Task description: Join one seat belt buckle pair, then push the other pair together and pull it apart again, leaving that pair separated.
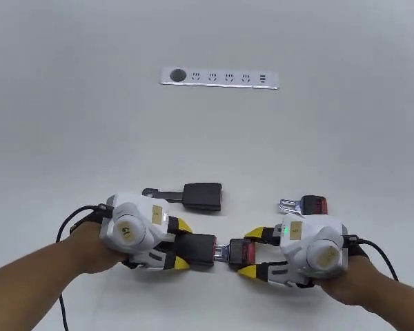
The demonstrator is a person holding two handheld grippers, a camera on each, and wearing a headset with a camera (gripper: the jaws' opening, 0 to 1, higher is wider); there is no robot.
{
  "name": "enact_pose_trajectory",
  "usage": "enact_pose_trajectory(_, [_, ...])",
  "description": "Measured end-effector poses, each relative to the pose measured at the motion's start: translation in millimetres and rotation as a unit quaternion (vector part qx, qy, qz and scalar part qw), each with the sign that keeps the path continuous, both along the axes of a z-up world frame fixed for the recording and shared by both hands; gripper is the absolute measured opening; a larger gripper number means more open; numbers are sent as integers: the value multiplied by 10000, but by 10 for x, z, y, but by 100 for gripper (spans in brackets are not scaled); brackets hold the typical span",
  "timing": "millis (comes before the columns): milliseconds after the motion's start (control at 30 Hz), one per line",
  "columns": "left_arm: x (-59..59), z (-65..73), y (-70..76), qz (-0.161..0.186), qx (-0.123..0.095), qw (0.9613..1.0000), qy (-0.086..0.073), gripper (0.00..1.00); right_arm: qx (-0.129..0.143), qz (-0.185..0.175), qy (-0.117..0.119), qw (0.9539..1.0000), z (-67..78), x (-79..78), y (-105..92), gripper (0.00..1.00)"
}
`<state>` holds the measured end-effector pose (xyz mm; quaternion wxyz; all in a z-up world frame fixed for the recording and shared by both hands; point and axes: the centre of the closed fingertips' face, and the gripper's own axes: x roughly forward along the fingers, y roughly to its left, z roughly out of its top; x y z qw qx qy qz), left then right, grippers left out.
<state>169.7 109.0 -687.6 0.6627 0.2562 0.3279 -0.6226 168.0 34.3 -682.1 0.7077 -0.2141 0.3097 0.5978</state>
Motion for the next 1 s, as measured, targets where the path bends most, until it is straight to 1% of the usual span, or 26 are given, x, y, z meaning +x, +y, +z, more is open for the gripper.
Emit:
enact_pose_trajectory(133, [-1, -3, -8, -20, 102, 9999, -24, 33, 5, -5, 9, 10000, -20, 0, 3, 32])
enact_pose_trajectory(333, [8, 3, -28, -67, 141, 9999, -7, 33, -30, 19, -32, 10000, -33, 19, 90, 31])
enact_pose_trajectory(433, [11, 1, -25, -128, 198, 9997, -13, 33, -78, 28, -44, 10000, -35, 33, 118, 31])
enact_pose_trajectory(567, [18, 2, -29, -80, 198, 9998, -19, 33, -82, -8, -51, 10000, -72, 49, 100, 31])
enact_pose_trajectory(667, [27, -7, -27, -68, 205, 9998, -13, 33, -119, -33, -66, 9999, -97, 63, 137, 31])
enact_pose_trajectory(700, [27, -18, -28, -73, 226, 9997, 14, 33, -107, -59, -59, 9999, -106, 65, 160, 31])
enact_pose_trajectory(733, [33, -18, -47, -105, 196, 9998, 9, 33, -158, -62, -95, 9998, -115, 72, 156, 31])
enact_pose_trajectory(1000, [41, -5, -25, -108, 182, 9998, 24, 33, -131, -43, -97, 9999, -125, 56, 153, 31])
